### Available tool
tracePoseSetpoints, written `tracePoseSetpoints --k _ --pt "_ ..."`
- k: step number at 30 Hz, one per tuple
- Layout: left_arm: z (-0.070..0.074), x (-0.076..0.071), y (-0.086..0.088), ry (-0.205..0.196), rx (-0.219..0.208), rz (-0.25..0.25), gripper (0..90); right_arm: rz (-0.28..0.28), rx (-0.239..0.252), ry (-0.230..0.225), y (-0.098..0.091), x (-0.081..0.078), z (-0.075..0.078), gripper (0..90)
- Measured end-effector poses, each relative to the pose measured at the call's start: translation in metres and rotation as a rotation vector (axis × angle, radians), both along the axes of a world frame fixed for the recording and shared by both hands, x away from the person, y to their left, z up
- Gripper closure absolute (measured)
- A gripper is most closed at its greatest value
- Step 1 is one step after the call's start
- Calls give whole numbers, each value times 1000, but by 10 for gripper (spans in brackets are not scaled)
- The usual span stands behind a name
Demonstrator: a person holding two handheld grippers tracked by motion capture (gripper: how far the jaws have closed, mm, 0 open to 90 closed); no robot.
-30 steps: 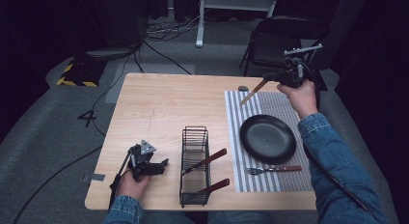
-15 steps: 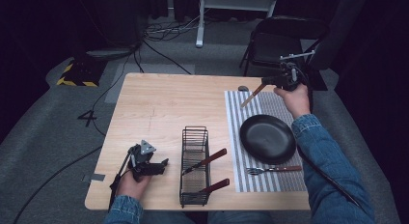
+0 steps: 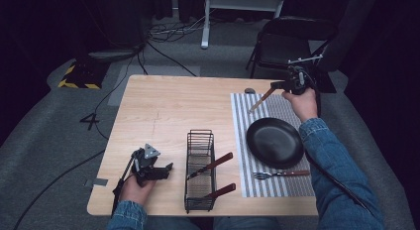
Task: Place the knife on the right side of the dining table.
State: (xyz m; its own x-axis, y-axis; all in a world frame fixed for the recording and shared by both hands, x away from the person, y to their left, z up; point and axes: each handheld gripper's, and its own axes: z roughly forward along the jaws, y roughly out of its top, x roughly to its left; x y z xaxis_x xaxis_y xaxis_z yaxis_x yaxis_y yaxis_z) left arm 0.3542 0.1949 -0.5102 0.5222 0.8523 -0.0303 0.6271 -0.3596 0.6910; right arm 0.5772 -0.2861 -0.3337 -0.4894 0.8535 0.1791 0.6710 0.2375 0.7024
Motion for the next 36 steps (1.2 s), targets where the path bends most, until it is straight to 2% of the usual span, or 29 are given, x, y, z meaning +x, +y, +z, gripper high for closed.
tracePoseSetpoints --k 3,8,12,21,36 --pt "0 0 0 -1 0 0 173 -16 -28 -5 -3 1 -2 679" --pt "0 0 0 -1 1 1 173 -58 -27 9 -12 3 -9 580" --pt "0 0 0 -2 6 -3 173 -89 -25 26 -21 4 -15 535" --pt "0 0 0 -3 5 -2 173 -147 -55 51 -36 3 -29 507" --pt "0 0 0 -4 5 -2 173 -208 -60 103 -57 5 -52 492"
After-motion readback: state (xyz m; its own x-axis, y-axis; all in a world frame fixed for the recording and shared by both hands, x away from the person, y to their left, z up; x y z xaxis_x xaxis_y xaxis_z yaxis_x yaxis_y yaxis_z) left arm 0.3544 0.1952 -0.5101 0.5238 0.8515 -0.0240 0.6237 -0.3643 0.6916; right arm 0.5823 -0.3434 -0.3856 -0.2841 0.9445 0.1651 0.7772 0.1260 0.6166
